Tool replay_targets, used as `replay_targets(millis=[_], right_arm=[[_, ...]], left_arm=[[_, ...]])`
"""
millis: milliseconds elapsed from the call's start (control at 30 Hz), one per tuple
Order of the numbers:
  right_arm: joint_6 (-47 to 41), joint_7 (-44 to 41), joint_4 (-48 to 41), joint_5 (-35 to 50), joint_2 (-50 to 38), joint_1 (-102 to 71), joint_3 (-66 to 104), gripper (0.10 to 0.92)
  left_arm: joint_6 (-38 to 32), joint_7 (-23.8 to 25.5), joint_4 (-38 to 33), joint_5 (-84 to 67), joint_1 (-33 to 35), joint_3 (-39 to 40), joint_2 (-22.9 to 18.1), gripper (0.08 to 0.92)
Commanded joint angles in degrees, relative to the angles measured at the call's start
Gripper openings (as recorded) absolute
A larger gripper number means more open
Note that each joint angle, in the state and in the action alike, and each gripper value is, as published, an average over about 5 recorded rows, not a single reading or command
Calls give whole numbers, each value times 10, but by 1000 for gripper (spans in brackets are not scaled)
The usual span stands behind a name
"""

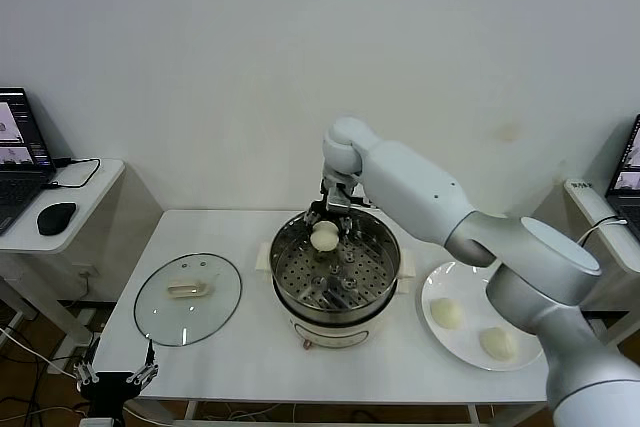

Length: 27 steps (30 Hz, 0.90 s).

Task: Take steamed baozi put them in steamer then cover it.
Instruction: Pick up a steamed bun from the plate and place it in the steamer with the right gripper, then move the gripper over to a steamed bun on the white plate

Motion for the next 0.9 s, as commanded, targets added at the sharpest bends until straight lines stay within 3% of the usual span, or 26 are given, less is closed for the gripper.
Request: replay_targets(millis=[33,167,367,500,667,900], right_arm=[[1,9,-11,-34,6,-19,4,646],[-21,14,-8,-38,5,-22,4,678],[-54,11,9,-24,-10,-8,14,808],[-78,-5,37,5,-31,10,38,821],[-155,-24,110,125,-92,56,31,823],[-358,-13,216,300,-240,124,1,822]], left_arm=[[0,0,8,-2,-4,1,2,823],[0,0,13,-2,-5,1,4,823],[1,2,7,-2,-4,1,2,823],[2,4,-1,-2,-1,1,0,823],[5,8,-11,0,1,3,-3,823],[12,17,-40,0,8,8,-8,823]])
